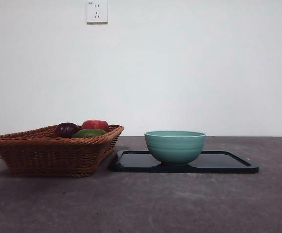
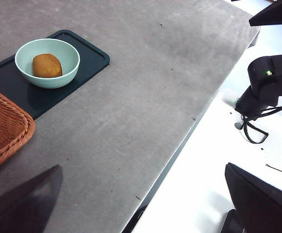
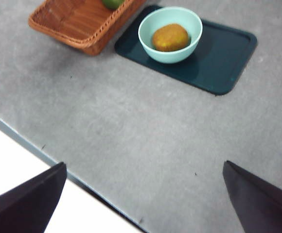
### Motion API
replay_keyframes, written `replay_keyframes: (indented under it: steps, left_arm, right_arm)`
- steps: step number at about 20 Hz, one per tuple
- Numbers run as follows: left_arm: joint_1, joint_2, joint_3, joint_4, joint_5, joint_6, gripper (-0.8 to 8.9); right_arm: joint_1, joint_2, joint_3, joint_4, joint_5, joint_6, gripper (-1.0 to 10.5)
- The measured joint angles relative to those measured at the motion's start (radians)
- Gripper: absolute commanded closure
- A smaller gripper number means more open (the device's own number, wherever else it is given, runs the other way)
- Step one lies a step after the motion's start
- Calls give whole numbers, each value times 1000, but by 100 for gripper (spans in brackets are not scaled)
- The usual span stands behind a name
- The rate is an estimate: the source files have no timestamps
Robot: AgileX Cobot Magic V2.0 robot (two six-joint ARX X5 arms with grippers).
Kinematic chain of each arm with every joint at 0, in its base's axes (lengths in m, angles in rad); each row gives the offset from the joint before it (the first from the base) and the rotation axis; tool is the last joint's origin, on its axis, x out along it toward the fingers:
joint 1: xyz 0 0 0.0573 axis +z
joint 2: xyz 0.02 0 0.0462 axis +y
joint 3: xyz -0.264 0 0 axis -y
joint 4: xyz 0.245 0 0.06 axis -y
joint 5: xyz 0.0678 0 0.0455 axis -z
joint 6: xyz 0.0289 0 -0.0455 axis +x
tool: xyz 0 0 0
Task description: Pick up the wifruite, put it on the bowl, pick up the plate, put it on desk
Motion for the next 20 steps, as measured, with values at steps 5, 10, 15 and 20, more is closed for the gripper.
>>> replay_keyframes:
  steps: [5, 10, 15, 20]
  left_arm:
    - [0, 0, 0, 0, 0, 0, 283]
    - [0, 8, 0, 31, 0, -34, 322]
    - [5, 148, 109, 60, 0, -56, 314]
    - [77, 424, 375, -30, 0, -49, 313]
  right_arm:
    - [0, -12, -16, 8, 0, 25, 432]
    - [0, -12, -16, 11, 0, 46, 432]
    - [0, -12, -16, 11, 0, 50, 432]
    - [0, -12, -16, 11, 0, 68, 432]
